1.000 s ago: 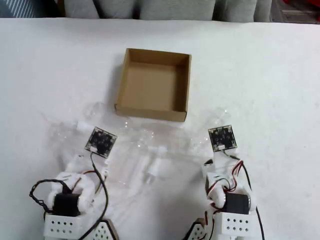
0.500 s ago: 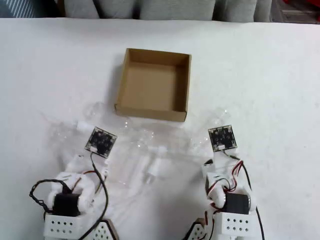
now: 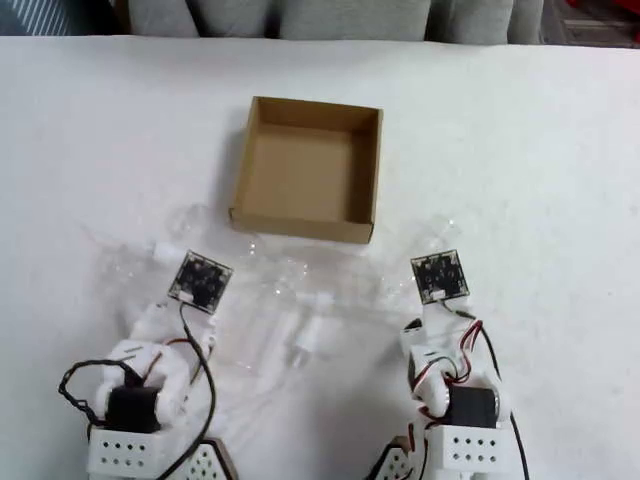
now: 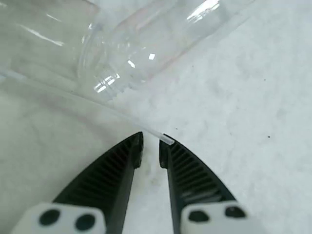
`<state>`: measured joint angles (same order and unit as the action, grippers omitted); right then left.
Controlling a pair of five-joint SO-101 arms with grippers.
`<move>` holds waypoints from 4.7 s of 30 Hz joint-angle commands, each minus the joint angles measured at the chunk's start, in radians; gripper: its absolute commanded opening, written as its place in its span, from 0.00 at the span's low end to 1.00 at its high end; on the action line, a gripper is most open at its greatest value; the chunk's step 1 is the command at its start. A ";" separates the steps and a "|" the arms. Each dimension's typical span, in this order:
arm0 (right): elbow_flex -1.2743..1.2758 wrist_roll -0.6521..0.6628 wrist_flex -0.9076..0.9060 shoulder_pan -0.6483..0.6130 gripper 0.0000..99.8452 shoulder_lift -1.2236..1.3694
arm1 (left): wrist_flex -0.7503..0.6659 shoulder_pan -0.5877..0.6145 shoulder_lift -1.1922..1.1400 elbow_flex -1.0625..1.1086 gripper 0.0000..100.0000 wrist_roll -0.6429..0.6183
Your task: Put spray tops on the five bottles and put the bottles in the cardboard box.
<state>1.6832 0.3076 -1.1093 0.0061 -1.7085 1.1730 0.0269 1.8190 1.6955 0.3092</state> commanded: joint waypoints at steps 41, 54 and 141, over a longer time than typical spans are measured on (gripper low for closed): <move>0.012 0.009 -0.012 0.110 0.03 0.008 | 0.258 0.131 -1.032 -0.802 0.02 0.763; 0.012 0.009 -0.012 0.110 0.03 0.008 | 0.095 -0.042 -1.296 -0.747 0.04 0.918; 0.012 0.009 -0.012 0.113 0.03 0.008 | -0.089 0.289 -2.144 -1.488 0.12 0.895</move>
<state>1.6832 0.3092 -1.1170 0.1105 -1.7085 1.0963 0.3199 -0.3322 0.2578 1.2006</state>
